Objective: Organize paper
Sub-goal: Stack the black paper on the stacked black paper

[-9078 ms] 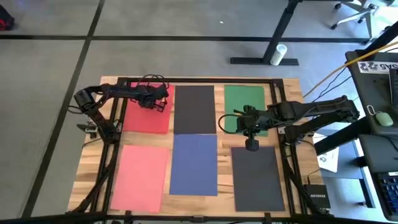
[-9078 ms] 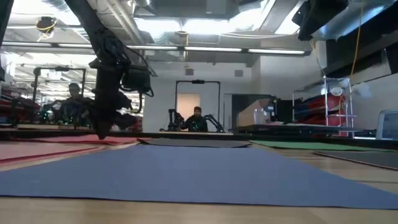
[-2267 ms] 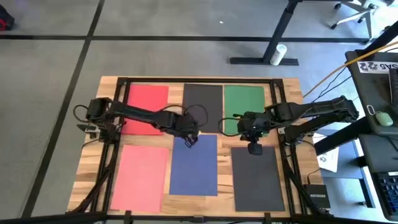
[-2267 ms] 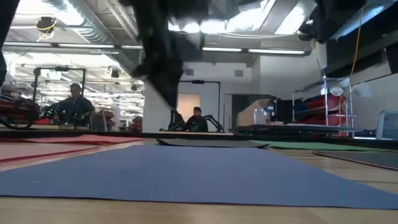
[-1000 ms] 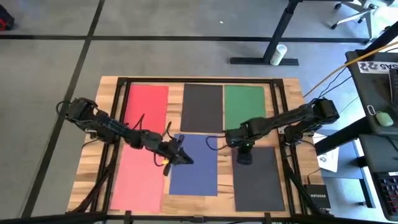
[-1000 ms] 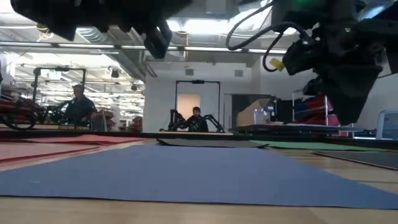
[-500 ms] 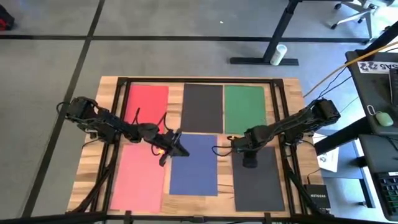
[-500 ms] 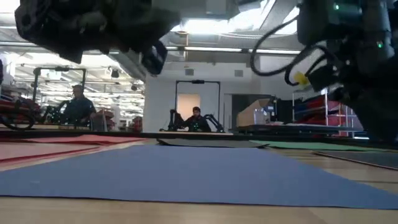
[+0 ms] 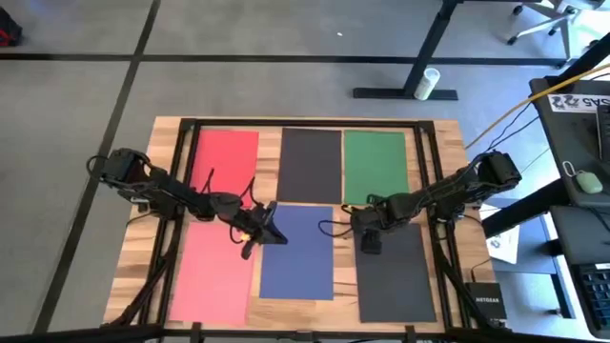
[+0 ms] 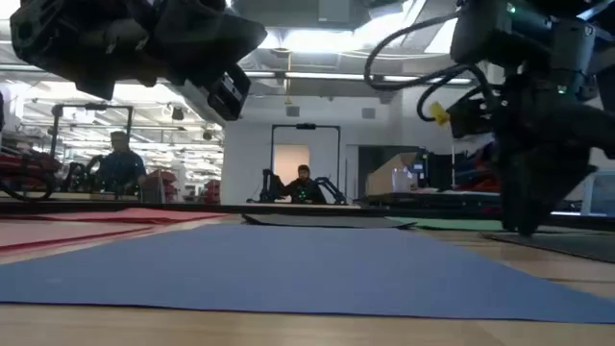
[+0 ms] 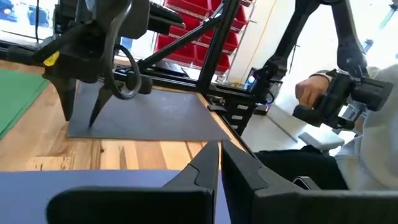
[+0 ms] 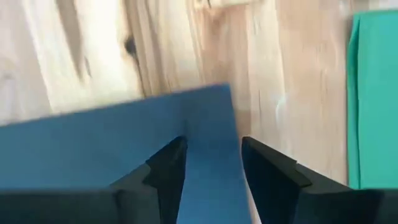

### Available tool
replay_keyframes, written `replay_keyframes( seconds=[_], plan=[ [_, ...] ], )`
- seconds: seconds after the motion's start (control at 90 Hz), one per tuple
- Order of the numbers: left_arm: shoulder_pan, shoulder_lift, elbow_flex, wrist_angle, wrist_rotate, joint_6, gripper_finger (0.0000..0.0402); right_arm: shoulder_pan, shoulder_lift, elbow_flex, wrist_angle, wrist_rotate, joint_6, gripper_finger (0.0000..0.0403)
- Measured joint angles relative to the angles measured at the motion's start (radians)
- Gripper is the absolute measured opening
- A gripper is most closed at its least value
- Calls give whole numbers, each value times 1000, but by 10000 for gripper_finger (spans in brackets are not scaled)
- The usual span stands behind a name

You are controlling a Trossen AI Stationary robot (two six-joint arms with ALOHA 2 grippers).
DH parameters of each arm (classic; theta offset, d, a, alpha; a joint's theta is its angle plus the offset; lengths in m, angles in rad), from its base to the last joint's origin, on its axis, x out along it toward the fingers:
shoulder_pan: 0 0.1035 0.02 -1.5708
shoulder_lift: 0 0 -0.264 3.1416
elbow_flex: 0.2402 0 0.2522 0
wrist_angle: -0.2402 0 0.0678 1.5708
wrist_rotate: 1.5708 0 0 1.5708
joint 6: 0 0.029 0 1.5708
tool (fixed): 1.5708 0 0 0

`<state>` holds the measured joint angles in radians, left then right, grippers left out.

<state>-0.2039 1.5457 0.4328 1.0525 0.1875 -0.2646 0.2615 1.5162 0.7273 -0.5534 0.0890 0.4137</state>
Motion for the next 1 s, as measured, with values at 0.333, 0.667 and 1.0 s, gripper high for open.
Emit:
replay_keyframes(
  seconds=[0.333,0.667,1.0],
  plan=[
    [1,1,0,-4,0,35,0,-31,7,-33,55,42,-7,145],
    [2,1,0,-24,-1,31,0,-62,5,-54,109,-26,0,109],
    [-23,1,0,-20,-1,9,0,-59,7,-50,109,-13,8,12]
  ],
)
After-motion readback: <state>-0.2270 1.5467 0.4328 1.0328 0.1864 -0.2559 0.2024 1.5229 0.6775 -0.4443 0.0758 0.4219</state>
